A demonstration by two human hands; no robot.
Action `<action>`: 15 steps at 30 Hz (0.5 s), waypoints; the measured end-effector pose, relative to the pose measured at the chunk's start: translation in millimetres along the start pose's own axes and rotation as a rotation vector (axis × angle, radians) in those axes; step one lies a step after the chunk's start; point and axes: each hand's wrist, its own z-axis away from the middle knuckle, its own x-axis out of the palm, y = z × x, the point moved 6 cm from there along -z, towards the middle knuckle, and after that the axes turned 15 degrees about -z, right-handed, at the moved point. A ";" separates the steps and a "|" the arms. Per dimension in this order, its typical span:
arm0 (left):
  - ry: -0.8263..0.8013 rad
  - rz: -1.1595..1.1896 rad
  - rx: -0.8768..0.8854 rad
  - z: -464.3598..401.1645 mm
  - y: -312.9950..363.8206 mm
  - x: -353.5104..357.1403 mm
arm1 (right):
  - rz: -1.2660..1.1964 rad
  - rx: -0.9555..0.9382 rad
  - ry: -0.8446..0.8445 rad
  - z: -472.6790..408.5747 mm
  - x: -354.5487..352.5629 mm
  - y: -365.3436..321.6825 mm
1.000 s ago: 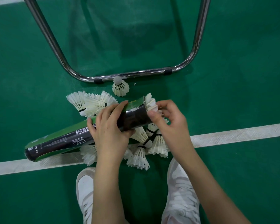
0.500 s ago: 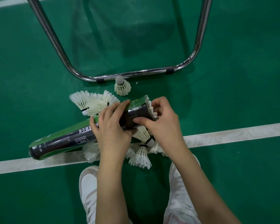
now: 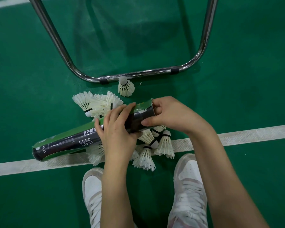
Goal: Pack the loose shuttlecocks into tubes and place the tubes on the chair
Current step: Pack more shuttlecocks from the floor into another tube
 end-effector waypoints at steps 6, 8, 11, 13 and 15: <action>0.017 0.034 -0.010 -4.6 0.0 -4.0 | -0.170 -0.115 0.100 8.3 8.1 6.6; 0.017 0.041 -0.008 -5.5 -0.5 -5.8 | -0.198 -0.172 0.147 10.6 8.9 7.7; 0.020 0.041 -0.003 -4.0 -0.6 -5.4 | -0.190 -0.212 0.177 13.0 8.5 10.2; 0.013 0.040 -0.003 -2.8 -0.1 -4.0 | -0.191 -0.218 0.185 14.1 7.6 11.9; 0.010 0.039 -0.003 -2.0 0.4 -3.5 | -0.194 -0.215 0.197 14.0 6.0 13.9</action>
